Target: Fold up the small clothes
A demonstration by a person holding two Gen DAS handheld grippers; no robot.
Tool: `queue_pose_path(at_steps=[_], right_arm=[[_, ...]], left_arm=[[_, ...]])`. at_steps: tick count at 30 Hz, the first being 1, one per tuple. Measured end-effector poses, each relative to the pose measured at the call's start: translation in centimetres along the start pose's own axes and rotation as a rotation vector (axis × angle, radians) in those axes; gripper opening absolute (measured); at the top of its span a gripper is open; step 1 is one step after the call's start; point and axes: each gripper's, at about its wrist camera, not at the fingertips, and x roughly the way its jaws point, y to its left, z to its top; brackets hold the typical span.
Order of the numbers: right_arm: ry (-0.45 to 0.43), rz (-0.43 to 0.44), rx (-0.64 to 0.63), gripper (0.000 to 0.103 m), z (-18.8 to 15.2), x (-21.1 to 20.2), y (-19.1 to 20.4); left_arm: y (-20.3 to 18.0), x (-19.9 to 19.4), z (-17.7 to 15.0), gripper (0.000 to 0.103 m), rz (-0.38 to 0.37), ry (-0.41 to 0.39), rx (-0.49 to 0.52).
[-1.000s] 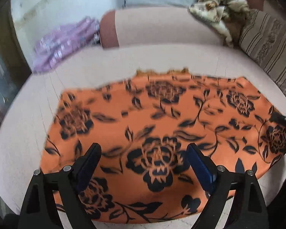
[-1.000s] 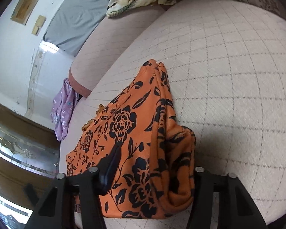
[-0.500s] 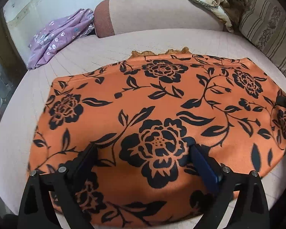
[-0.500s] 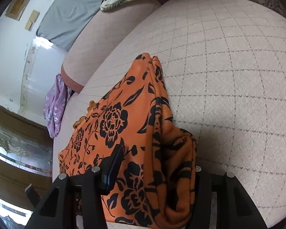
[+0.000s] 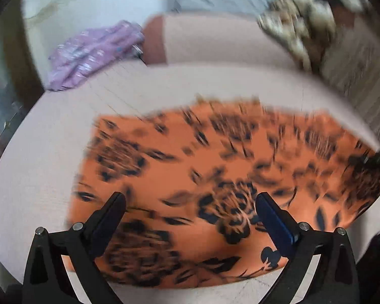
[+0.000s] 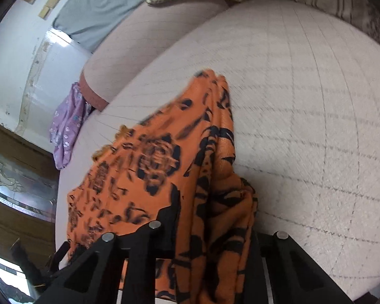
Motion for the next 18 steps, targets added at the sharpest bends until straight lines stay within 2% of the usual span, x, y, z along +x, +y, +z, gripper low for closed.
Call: queue_pose_path(at_steps=[3, 4, 6, 8, 12, 13, 15, 17, 18], right_arm=[[-0.035, 0.028, -0.062, 0.018, 0.7, -1.4, 3.8], [-0.046, 0.044, -0.080, 0.018, 0.8, -1.9, 5.2], [-0.078, 0.086, -0.162, 0.018, 0.7, -2.9, 10.1], [-0.092, 0.137, -0.250, 0.018, 0.0, -3.5, 15.8], [-0.063, 0.205, -0.439, 0.018, -4.5, -2.1, 26.2], [-0.028, 0.211, -0.487, 0.018, -6.5, -0.4, 28.7], [0.055, 0.191, -0.546, 0.018, -10.2, 3.7, 31.6], [0.205, 0.141, -0.586, 0.021, -13.8, 9.7, 32.9], [0.293, 0.075, -0.589, 0.023, -15.7, 13.2, 32.7]], left_arm=[[5.4, -3.6, 0.7, 0.102, 0.042, -0.106, -0.109], [8.3, -4.8, 0.7, 0.102, 0.077, -0.149, -0.169], [13.1, -5.7, 0.1, 0.102, 0.139, -0.194, -0.275], [17.1, -5.8, -1.2, 0.102, 0.169, -0.210, -0.391], [22.6, -4.2, -4.5, 0.102, 0.239, -0.142, -0.565], [23.8, -3.7, -4.9, 0.101, 0.232, -0.109, -0.614], [24.4, -3.5, -5.3, 0.101, 0.214, -0.116, -0.651], [24.7, -3.2, -5.3, 0.101, 0.200, -0.117, -0.664], [24.7, -3.2, -5.4, 0.101, 0.189, -0.112, -0.665]])
